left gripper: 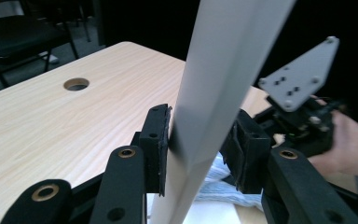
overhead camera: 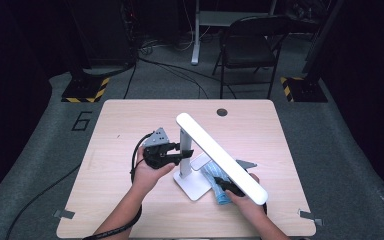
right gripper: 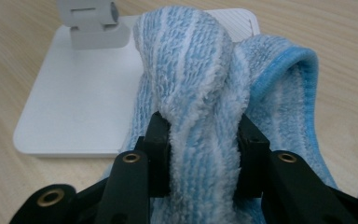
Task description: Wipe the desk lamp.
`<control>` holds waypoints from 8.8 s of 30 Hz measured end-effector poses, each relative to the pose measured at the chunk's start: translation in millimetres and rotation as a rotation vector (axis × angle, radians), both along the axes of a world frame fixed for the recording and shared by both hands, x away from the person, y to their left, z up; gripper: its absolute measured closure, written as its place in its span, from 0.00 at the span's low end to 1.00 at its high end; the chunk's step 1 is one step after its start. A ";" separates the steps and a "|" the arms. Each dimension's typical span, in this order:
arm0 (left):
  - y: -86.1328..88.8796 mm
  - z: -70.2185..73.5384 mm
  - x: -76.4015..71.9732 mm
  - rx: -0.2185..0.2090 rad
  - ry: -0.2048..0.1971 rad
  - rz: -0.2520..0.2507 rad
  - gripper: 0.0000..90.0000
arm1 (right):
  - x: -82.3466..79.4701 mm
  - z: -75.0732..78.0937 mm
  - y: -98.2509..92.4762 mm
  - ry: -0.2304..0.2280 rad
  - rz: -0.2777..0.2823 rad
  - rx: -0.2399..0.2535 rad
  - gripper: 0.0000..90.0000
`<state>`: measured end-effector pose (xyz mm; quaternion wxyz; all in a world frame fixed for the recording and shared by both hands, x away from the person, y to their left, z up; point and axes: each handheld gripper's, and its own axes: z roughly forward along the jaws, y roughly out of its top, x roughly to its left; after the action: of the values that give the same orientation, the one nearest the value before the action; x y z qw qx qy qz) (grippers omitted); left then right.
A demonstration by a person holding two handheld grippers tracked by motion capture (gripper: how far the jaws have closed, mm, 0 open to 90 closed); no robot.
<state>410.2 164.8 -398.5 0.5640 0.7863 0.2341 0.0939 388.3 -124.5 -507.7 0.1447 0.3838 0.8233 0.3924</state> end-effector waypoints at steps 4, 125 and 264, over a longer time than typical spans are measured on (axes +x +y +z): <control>-4.1 2.3 -4.9 0.006 -0.011 -0.060 0.65 | 5.9 0.3 2.2 0.014 -0.034 0.011 0.70; -44.7 -10.7 -4.2 0.143 -0.037 -0.145 0.58 | 78.7 -5.9 -14.4 0.062 -0.222 0.040 0.70; -52.6 -15.8 18.7 0.097 -0.051 -0.022 0.58 | 10.5 8.7 -51.8 -0.021 -0.177 0.043 0.70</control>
<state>429.0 112.2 -414.3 0.5321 0.8125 0.2061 0.1192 398.8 -176.3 -499.0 0.1789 0.4541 0.7759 0.3998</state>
